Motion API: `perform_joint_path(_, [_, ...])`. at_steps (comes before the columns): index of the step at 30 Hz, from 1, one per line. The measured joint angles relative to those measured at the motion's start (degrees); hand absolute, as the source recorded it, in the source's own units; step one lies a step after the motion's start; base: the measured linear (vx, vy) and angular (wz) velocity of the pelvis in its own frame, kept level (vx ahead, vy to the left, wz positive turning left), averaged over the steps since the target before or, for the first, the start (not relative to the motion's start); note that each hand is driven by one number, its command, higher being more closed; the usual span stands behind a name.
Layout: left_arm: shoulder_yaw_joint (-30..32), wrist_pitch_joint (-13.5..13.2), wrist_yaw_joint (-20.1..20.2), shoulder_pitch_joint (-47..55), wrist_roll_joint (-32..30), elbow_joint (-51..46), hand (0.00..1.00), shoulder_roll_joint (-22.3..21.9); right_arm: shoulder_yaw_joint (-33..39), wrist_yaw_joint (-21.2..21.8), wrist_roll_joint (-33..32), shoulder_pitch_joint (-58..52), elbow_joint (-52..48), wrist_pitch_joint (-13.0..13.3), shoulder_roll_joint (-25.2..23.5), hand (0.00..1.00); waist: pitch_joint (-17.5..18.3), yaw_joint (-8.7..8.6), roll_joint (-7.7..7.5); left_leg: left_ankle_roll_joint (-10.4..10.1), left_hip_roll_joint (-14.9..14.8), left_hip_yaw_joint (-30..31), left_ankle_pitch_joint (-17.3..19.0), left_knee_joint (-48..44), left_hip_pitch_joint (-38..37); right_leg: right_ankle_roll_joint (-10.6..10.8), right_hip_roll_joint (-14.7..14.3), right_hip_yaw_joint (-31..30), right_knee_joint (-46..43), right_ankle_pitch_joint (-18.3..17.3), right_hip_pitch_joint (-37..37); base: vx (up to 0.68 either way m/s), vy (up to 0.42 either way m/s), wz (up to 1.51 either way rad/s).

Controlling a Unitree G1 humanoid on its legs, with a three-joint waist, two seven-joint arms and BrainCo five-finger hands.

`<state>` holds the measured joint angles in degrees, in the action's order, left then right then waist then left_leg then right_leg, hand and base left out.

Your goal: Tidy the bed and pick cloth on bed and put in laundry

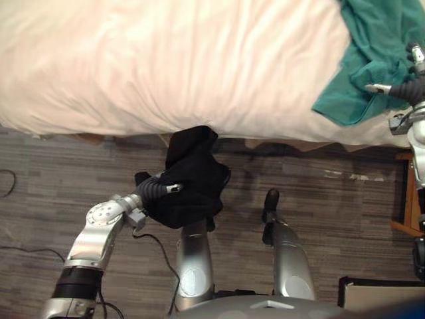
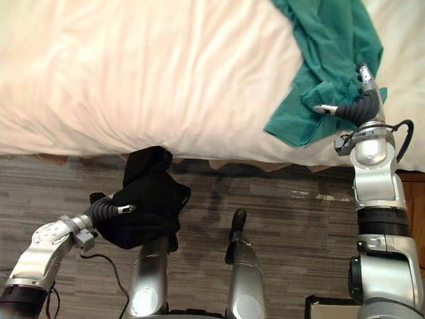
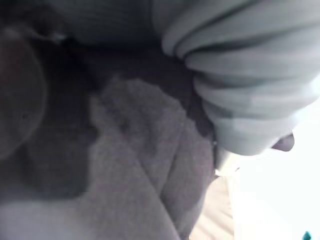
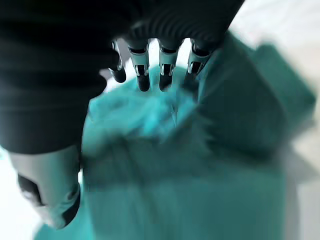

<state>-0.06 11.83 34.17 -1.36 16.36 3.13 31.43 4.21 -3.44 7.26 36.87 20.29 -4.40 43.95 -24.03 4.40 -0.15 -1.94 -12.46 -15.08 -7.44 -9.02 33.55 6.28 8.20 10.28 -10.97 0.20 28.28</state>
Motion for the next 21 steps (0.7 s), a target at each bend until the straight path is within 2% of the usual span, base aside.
perform_joint_path(5, [-1.6,0.0,-3.5,-5.0,0.5,1.2,1.00,-3.0,-0.5,-0.2,0.3,3.2,-0.7,-1.3,-0.4,0.00,-0.2,0.14,-0.40,0.0,-0.4,-0.2,-0.4,-0.1,3.3,-0.1,0.0,0.0,-1.1,0.3,3.8,-0.02,-0.004,-0.03])
perform_joint_path(6, [-2.1,-0.4,-4.1,-7.4,0.5,3.7,1.00,-4.1,-0.6,0.1,0.8,4.5,-0.8,-1.9,-1.0,1.00,-0.3,0.02,-0.55,-0.1,-0.6,-0.3,-0.5,-0.1,4.0,-0.1,-0.1,0.1,-1.5,0.3,4.8,-0.03,-0.014,-0.08])
perform_joint_path(11, [-2.1,-2.7,-6.2,-16.1,0.4,16.8,1.00,-8.3,-1.7,1.9,2.6,10.3,0.4,-4.1,-3.3,1.00,-0.9,-0.69,-1.61,-0.6,-2.5,-1.1,-1.8,0.1,6.1,-0.9,-1.3,0.5,-1.9,0.9,7.3,-0.03,-0.037,-0.09])
perform_joint_path(14, [-2.2,-5.5,-8.3,-18.6,-0.2,21.6,1.00,-10.4,-2.7,3.3,2.1,13.5,3.7,-4.3,-3.4,1.00,-0.9,-1.20,-1.97,-1.4,-3.7,-1.2,-2.4,1.3,5.7,-1.4,-2.2,0.9,-1.9,0.9,7.3,0.00,-0.059,-0.06])
perform_joint_path(18, [-2.7,-6.1,-10.6,-20.6,-0.2,23.9,1.00,-12.0,-3.4,3.7,0.0,14.9,6.2,-3.8,-4.4,1.00,-0.7,-1.45,-2.37,-1.6,-4.4,-2.1,-4.2,3.4,3.7,-1.9,-2.9,0.9,-2.2,0.7,6.7,0.03,-0.079,-0.06])
perform_joint_path(21, [-4.9,-5.9,-12.7,-23.4,-0.3,27.5,1.00,-13.0,-6.0,4.2,-2.6,14.2,9.6,-2.2,-6.7,1.00,-0.4,-1.70,-2.87,-2.0,-4.5,-3.0,-4.7,5.2,-0.7,-2.5,-3.4,0.8,-2.1,0.3,3.6,0.05,-0.067,-0.08])
